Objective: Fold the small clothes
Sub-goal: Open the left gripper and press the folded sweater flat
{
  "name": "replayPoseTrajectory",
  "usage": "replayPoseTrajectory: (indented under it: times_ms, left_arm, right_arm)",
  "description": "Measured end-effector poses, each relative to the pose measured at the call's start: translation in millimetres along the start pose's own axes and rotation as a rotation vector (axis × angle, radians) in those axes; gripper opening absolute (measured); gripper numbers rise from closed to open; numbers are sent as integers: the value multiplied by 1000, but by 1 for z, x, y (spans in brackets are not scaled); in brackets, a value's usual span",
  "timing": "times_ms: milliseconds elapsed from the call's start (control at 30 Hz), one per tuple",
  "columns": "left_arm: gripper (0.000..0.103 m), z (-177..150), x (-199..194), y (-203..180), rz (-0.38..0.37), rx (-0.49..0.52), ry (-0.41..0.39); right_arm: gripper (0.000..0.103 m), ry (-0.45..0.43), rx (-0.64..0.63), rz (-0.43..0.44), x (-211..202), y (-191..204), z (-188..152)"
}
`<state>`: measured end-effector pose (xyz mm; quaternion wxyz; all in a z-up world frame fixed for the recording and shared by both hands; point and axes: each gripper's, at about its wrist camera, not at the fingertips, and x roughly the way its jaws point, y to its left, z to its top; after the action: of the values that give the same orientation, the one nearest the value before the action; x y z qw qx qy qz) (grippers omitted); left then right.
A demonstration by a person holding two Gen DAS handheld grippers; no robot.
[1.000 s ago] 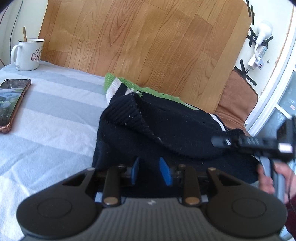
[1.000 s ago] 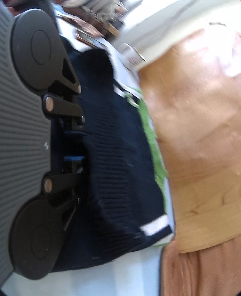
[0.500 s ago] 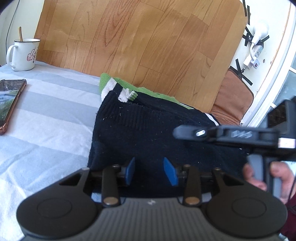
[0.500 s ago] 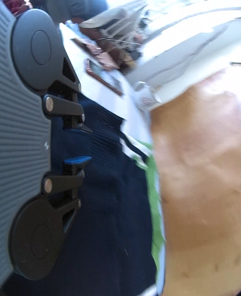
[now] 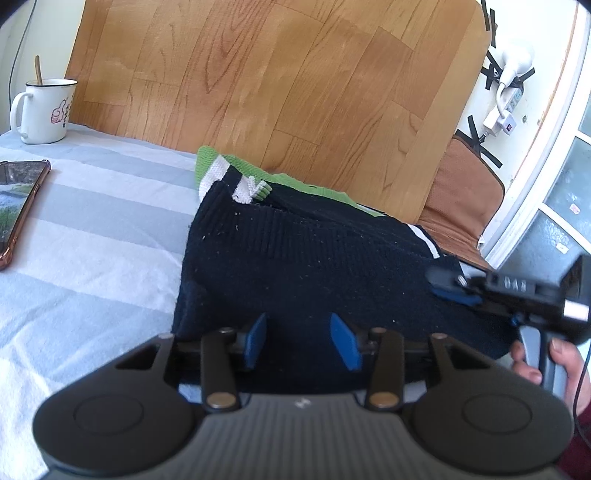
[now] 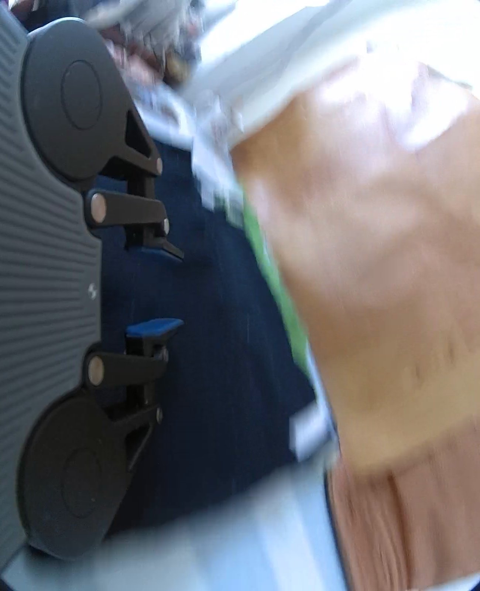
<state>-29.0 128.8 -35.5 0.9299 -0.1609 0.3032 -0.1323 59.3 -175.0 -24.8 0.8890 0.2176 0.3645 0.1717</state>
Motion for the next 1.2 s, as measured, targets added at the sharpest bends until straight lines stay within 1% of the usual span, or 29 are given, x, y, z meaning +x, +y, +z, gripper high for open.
replayPoseTrajectory:
  times_ms: [33,67,100,200,333,500,633,700,900,1067,1200]
  left_arm:
    - [40,0,0,0,1,0,0]
    - [40,0,0,0,1,1,0]
    - [40,0,0,0,2,1,0]
    - [41,1,0,0,5,6,0]
    - [42,0,1,-2,10,11,-2]
    - [43,0,0,-4,18,20,-4]
    - [44,0,0,-5,21,25,-4]
    - [45,-1,0,-6,22,29,-5]
    - [48,-1,0,-7,27,38,-7]
    - [49,-1,0,-7,26,39,-6]
    - [49,-1,0,-7,26,39,-6]
  right_arm:
    - [29,-13,14,-31,-7,-14,0]
    - [24,-27,44,-27,-15,-28,1]
    - [22,-40,84,-28,-23,-41,1]
    - [26,-95,144,-61,-47,-59,-2]
    - [26,-116,206,0,-58,-72,-14]
    - [26,-121,246,26,-56,-77,-12]
    - [28,-126,268,50,-55,-80,-12]
    - [32,-131,274,67,-57,-81,-13]
    - [40,-160,281,83,-62,-83,-14]
    - [44,-181,301,84,-64,-85,-15]
    - [44,-164,279,53,-60,-82,-13]
